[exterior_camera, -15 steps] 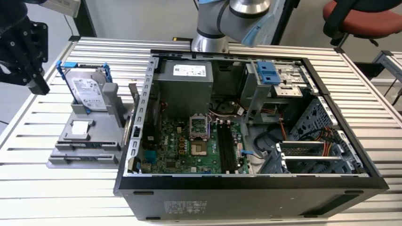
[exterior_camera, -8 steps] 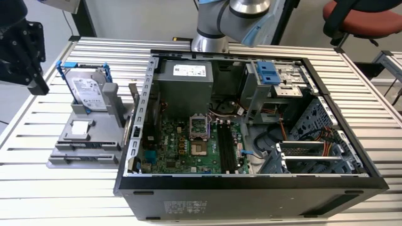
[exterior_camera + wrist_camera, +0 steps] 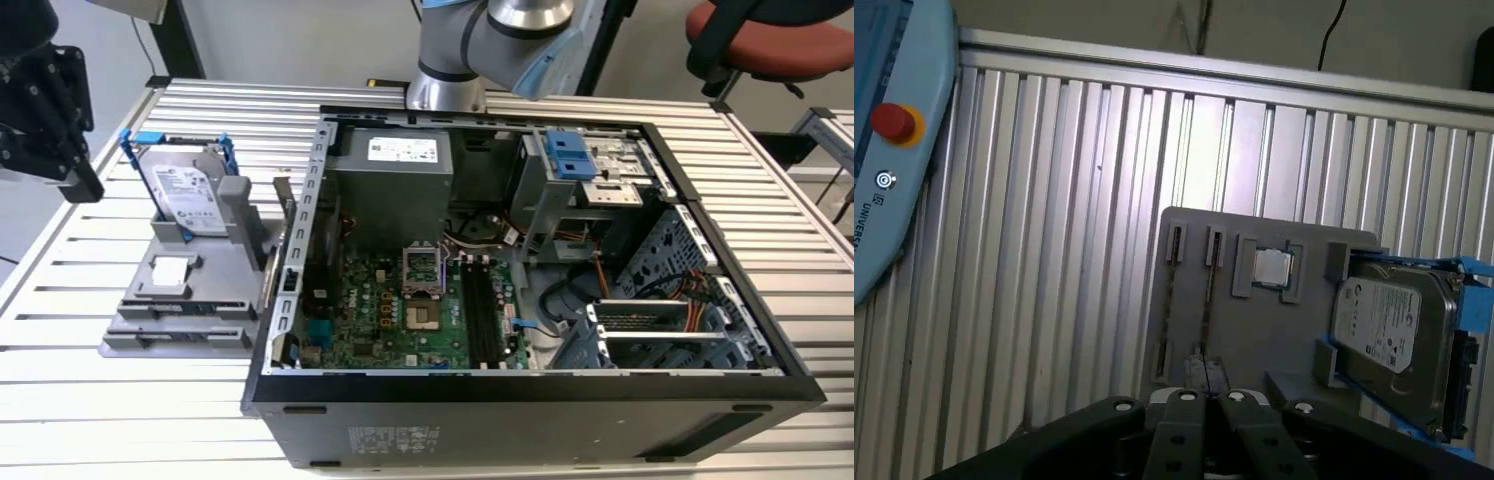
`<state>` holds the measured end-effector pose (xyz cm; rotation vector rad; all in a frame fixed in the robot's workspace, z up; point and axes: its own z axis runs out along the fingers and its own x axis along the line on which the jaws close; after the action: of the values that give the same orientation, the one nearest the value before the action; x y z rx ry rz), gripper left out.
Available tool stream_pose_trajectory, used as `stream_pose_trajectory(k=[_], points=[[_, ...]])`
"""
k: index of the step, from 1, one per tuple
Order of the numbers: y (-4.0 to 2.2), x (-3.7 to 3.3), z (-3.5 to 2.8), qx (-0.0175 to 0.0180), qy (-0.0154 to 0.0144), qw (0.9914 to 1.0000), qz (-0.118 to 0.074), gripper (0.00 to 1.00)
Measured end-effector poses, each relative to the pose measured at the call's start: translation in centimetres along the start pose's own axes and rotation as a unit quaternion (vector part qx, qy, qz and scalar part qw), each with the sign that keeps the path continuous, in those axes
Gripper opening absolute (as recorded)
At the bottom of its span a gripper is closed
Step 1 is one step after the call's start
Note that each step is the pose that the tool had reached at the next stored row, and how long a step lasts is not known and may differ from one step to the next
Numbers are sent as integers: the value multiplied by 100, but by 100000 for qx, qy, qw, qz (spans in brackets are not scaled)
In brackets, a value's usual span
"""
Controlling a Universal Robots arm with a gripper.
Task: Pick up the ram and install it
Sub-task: 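Pick up the ram and move it above insertion slot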
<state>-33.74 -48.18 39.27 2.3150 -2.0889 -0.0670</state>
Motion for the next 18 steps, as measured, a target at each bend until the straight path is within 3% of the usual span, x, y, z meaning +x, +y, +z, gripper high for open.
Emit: stream_pose_trajectory(k=[2,6,8,18], points=[[1,0,0,191,21,100000,2,0],[2,0,3,1114,115,99994,-12,0],[5,0,7,1345,131,99991,-5,0],[14,-1,12,1365,107,99986,967,0]])
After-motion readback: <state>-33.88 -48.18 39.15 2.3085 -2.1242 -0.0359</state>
